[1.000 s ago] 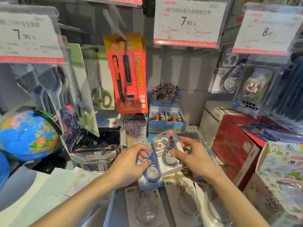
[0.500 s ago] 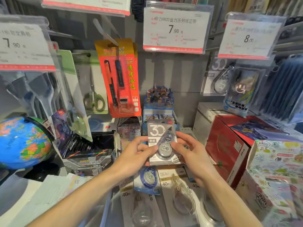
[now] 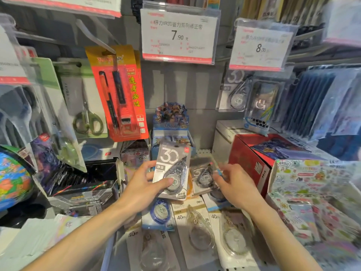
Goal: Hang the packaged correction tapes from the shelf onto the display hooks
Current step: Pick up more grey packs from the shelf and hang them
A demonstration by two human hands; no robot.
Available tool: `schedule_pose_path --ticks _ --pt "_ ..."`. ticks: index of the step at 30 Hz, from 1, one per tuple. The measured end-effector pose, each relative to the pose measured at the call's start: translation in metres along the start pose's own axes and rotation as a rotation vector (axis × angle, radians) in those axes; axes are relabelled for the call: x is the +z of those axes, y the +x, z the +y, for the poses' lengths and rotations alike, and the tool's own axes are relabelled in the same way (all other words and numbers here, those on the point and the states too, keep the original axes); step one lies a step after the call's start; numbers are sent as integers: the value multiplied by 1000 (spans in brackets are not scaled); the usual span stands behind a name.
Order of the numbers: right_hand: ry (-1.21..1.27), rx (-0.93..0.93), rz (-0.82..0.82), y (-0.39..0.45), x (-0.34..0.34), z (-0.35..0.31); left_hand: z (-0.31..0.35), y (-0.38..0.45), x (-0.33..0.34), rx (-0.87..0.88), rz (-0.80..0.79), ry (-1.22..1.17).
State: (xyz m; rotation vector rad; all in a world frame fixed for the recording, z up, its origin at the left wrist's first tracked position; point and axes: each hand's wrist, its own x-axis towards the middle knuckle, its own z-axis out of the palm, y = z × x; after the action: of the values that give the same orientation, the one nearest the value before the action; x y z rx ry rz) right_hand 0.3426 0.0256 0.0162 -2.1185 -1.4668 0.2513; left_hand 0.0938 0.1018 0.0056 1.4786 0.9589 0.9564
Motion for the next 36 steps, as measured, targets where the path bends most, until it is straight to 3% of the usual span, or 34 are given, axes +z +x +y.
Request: schedule_pose_path --ticks 3,9,17,27,36 --pt "-255 63 -94 3 15 4 -4 -1 1 -7 2 21" --pt "-350 150 -80 19 30 -14 -5 -1 -2 -14 18 53" --pt "69 109 -27 19 22 -18 -12 -6 -12 -12 59 78" --pt "105 111 -73 14 11 -19 -10 -11 -14 54 47 137" --pt "554 13 124 -20 -8 -19 3 -23 -25 125 64 69"
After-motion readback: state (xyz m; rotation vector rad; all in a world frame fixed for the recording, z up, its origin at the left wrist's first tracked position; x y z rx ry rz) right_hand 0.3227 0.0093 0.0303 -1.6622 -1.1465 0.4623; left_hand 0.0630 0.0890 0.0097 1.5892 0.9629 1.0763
